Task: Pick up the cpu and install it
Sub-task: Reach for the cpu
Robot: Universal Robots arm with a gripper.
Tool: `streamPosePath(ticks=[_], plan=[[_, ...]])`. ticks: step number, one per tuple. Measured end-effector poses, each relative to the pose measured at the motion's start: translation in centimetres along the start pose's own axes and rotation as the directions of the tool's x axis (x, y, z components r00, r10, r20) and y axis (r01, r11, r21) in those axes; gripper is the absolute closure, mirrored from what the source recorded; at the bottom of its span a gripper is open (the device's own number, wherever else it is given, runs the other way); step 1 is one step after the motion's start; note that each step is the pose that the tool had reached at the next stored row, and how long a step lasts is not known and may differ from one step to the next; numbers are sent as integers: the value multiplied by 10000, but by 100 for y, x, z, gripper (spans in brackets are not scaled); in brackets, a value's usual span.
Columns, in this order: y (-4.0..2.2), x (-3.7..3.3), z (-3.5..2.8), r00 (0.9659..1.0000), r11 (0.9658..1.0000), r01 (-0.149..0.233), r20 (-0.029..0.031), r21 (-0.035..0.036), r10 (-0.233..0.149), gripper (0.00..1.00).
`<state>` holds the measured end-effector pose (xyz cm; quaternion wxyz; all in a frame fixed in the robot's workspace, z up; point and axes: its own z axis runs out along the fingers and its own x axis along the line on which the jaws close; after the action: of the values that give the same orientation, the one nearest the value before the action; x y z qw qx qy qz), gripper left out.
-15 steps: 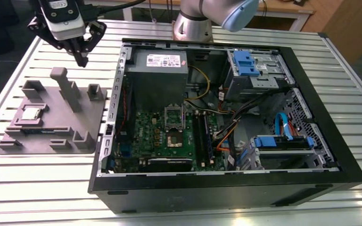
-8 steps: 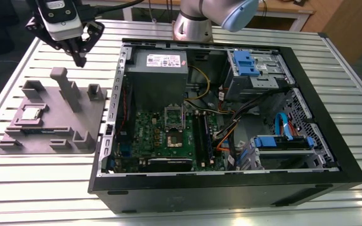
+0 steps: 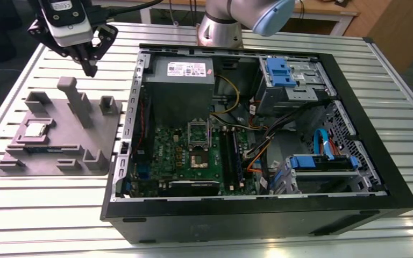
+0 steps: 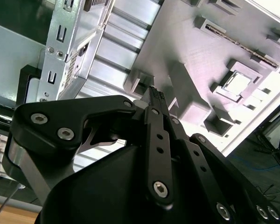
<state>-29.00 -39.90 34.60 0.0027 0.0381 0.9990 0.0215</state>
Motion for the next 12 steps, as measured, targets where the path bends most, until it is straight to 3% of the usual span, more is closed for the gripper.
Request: streamPosePath(ticks=[12], plan=[[-3,45,2,10000,10000,0,0,0,0,90]])
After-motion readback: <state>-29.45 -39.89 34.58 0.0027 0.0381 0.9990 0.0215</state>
